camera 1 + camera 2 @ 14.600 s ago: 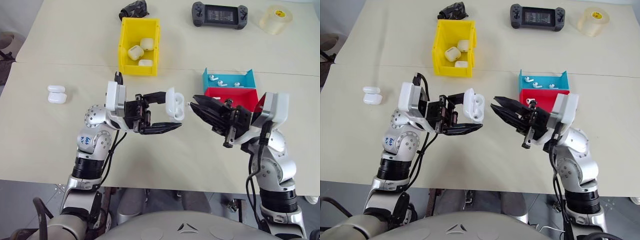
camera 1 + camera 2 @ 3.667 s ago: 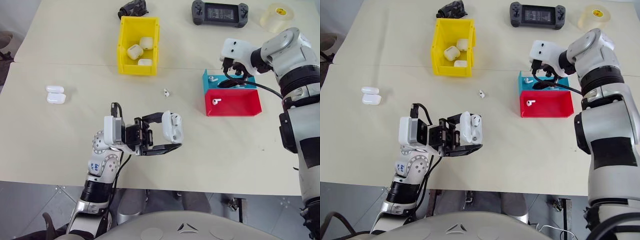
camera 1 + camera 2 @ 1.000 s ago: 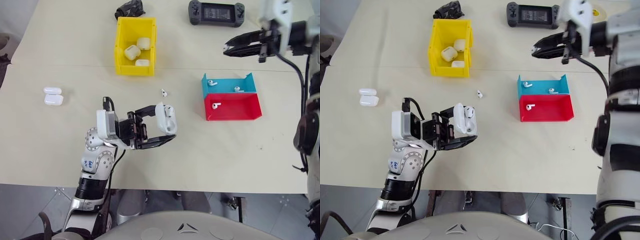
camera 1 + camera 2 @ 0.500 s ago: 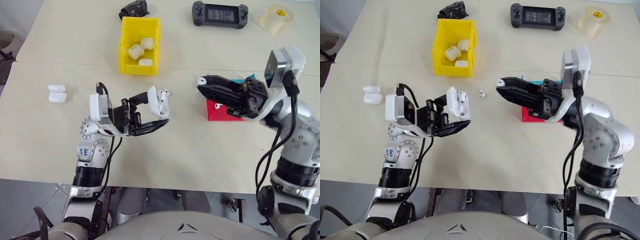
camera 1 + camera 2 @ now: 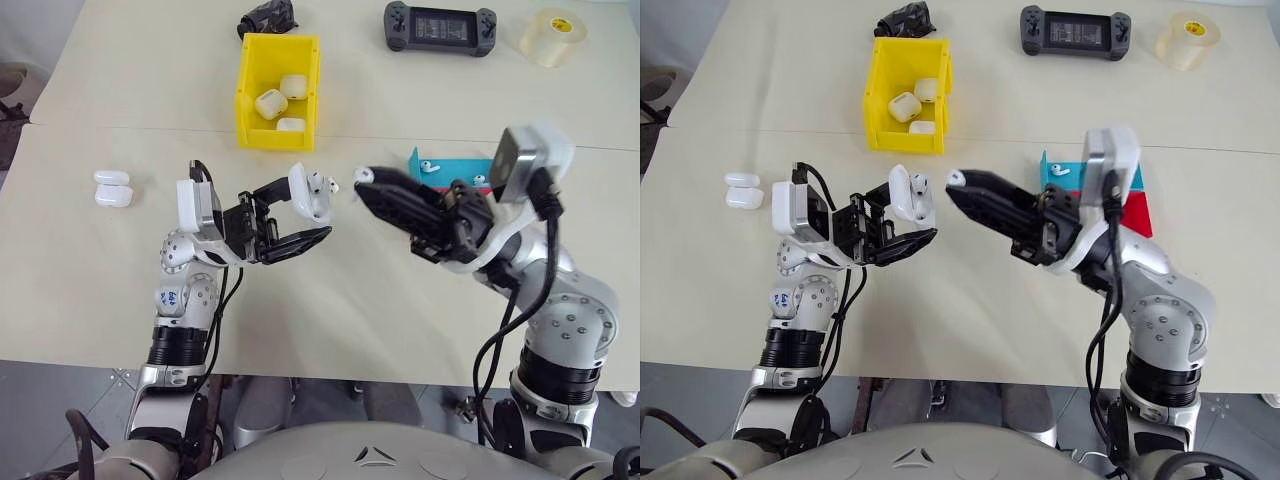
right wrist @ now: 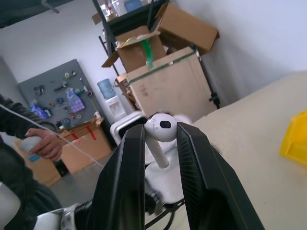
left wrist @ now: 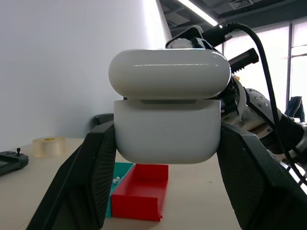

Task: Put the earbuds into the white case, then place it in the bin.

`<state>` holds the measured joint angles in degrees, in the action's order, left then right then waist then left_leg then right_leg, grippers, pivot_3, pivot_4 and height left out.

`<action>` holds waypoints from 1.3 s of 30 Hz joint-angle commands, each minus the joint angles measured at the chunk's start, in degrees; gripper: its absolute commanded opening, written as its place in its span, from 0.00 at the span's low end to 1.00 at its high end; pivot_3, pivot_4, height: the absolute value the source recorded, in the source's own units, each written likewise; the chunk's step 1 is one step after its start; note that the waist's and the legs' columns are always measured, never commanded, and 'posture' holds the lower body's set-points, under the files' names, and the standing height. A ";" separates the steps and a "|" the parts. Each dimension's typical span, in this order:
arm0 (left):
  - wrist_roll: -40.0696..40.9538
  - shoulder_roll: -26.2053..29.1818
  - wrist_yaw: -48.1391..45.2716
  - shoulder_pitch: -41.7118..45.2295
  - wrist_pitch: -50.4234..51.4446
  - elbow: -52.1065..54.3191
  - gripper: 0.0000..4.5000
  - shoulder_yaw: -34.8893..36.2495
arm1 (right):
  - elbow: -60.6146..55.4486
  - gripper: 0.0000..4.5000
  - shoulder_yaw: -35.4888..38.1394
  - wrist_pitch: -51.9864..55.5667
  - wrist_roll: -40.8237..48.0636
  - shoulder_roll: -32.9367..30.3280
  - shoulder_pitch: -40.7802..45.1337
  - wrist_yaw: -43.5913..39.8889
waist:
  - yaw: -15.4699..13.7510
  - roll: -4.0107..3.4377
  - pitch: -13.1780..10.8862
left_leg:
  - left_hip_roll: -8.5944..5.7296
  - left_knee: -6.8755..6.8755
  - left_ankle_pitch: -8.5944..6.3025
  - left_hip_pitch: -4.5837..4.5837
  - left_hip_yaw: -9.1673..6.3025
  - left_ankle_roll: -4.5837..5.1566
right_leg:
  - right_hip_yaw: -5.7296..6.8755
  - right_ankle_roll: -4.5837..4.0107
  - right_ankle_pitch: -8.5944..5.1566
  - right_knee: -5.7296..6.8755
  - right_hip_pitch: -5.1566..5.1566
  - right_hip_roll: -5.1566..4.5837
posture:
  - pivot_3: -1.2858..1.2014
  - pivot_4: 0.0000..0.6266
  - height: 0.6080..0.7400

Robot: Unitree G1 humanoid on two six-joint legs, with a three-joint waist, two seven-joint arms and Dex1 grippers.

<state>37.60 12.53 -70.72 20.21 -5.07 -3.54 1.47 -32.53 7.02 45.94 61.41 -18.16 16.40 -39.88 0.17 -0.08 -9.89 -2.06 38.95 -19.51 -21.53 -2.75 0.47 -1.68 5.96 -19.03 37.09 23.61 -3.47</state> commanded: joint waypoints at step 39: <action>-0.83 -1.33 3.38 1.76 1.34 4.04 0.62 -1.25 | 3.45 0.18 -8.14 -6.53 -4.70 -4.85 -1.74 -1.33 | -0.01 0.01 -0.01 | 0.00 -0.06 -0.02 0.00 -0.01 0.04 | 0.00 0.00 0.00 -0.08 -0.01 0.00 | 0.52 0.24 1.00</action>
<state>35.58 11.89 -67.87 20.44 -3.08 -2.33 -0.21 -29.32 0.19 38.68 57.68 -22.17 15.38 -40.84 0.17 -0.07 -9.89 -2.05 38.89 -19.53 -21.54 -2.76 0.50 -1.67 5.96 -19.03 37.01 23.60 -3.47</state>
